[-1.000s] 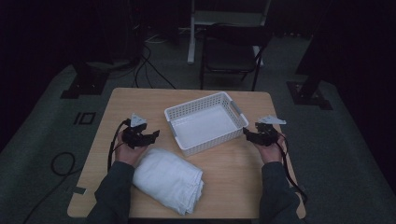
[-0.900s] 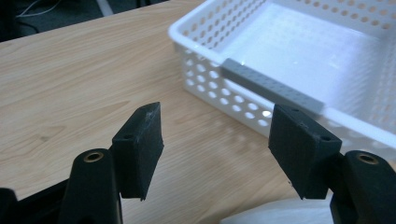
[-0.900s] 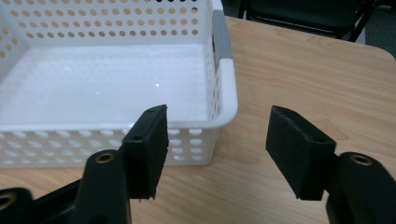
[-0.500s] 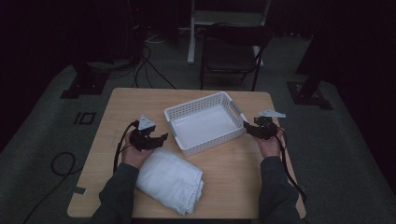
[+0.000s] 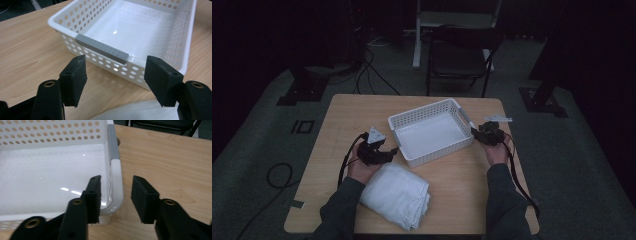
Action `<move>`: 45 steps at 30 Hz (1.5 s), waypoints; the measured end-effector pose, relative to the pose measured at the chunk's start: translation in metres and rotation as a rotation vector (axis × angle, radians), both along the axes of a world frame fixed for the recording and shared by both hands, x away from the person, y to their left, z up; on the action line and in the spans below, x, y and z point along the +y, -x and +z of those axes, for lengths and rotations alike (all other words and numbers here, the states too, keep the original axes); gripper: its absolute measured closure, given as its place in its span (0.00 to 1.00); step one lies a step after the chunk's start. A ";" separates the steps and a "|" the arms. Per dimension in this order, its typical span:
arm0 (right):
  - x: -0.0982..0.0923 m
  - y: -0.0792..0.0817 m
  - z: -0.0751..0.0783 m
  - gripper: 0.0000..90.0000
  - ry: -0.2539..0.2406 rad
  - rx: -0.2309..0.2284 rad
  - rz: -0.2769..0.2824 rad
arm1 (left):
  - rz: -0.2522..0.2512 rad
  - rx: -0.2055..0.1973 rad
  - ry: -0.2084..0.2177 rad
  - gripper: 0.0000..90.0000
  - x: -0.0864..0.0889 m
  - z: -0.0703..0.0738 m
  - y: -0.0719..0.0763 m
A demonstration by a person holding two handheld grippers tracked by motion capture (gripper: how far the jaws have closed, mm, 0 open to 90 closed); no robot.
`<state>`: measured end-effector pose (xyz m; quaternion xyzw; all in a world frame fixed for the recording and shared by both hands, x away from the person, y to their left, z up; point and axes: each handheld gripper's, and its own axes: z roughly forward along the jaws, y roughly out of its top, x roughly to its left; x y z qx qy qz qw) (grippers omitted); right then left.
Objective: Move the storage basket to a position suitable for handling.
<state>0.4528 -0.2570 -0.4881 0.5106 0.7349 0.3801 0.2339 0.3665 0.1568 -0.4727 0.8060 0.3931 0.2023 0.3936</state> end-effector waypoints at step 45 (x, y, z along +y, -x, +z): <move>0.017 0.020 -0.003 0.80 -0.021 0.026 -0.011 | -0.013 0.068 -0.085 0.55 -0.020 -0.011 -0.003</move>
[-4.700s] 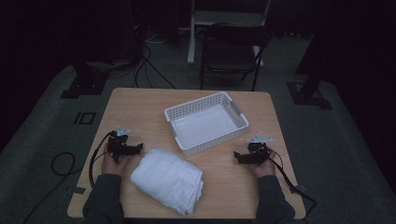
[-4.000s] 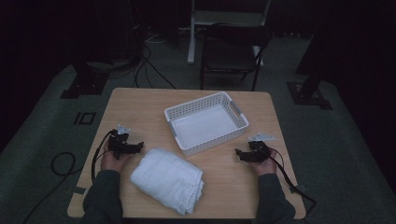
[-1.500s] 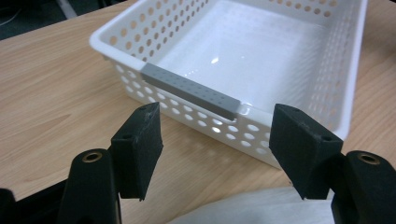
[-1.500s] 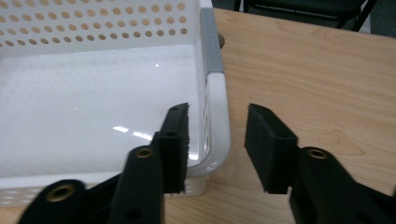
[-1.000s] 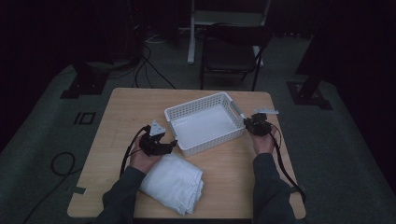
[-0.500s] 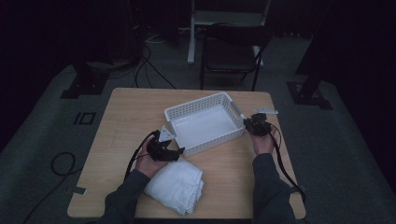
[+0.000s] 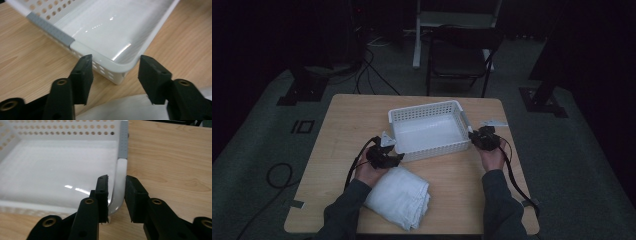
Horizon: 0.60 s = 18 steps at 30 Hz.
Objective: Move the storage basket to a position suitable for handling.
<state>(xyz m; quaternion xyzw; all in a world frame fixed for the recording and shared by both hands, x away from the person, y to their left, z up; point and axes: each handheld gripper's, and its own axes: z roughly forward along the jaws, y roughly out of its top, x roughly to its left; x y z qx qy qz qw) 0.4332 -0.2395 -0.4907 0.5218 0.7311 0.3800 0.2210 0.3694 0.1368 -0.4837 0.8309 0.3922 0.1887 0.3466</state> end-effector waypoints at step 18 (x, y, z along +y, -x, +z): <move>0.013 0.011 0.002 0.74 0.006 0.011 0.075 | 0.062 0.048 -0.026 0.61 0.017 -0.003 -0.018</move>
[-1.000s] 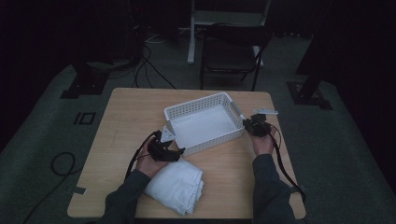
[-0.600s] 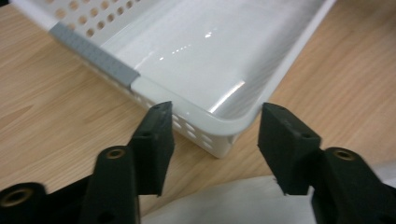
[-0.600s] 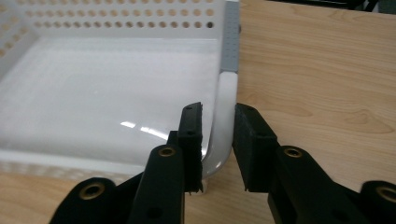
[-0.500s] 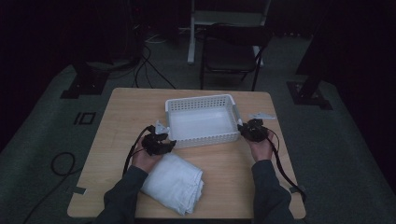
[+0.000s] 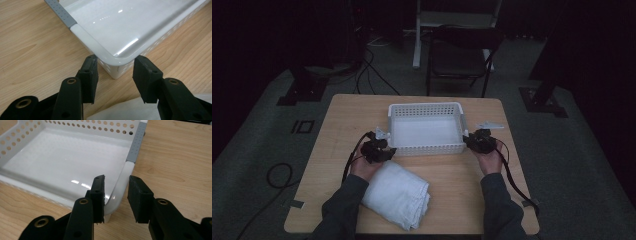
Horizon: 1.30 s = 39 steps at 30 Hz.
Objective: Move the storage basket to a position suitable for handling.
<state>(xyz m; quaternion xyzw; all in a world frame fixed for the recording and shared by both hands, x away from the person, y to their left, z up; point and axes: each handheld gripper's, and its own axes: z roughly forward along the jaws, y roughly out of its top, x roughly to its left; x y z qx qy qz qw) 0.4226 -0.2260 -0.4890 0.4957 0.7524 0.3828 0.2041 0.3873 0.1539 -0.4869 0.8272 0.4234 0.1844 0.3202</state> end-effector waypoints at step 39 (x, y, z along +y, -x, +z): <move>0.010 0.011 0.010 0.55 -0.007 -0.054 0.021 | 0.102 -0.041 0.018 0.50 0.035 0.004 0.003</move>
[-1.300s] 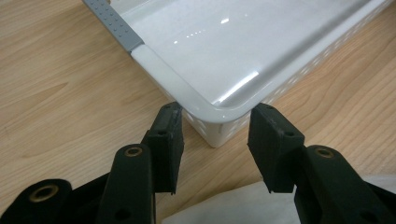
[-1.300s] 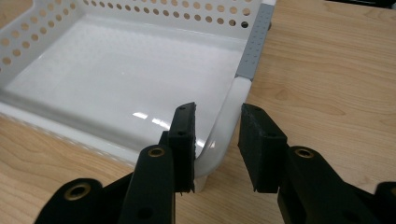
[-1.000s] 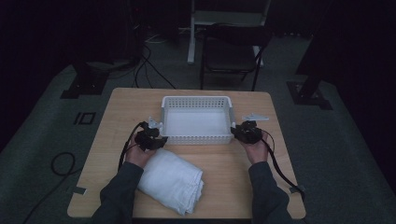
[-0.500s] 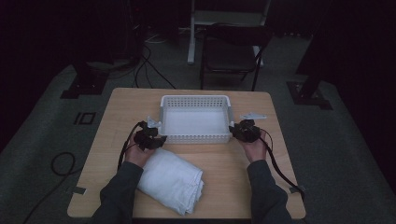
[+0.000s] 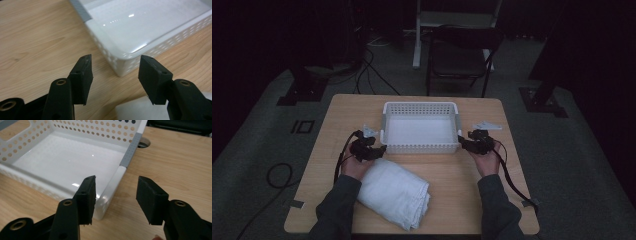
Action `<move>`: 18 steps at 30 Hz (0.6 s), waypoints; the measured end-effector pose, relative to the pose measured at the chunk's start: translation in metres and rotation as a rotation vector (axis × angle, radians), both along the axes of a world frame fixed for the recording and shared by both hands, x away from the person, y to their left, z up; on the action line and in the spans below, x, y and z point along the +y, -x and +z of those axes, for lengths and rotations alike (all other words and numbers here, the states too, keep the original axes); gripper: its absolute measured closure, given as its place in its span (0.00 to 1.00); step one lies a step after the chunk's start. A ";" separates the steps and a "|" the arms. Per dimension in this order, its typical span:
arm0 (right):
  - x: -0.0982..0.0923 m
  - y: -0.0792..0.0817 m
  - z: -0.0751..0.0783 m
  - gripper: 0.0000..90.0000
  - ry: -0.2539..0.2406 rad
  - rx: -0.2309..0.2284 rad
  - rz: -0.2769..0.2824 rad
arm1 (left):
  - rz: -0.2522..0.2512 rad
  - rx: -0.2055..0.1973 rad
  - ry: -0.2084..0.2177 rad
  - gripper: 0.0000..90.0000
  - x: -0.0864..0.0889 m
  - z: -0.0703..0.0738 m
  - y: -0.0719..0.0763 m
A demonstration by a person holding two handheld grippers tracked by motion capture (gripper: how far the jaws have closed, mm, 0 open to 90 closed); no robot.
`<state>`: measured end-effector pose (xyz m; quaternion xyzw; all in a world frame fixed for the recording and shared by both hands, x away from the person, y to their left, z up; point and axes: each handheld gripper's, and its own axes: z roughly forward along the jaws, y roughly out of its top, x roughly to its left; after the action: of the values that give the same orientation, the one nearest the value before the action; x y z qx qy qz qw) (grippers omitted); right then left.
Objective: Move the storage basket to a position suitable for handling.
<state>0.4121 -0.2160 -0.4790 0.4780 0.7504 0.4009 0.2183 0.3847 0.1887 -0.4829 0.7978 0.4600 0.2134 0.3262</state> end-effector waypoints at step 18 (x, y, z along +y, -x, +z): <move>0.030 0.078 -0.005 0.45 0.013 -0.001 0.191 | -0.002 -0.033 0.046 0.46 0.032 0.007 0.051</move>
<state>0.3338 -0.1858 -0.4844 0.4026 0.7950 0.4154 0.1824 0.3340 0.2205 -0.4764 0.7869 0.4585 0.2158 0.3522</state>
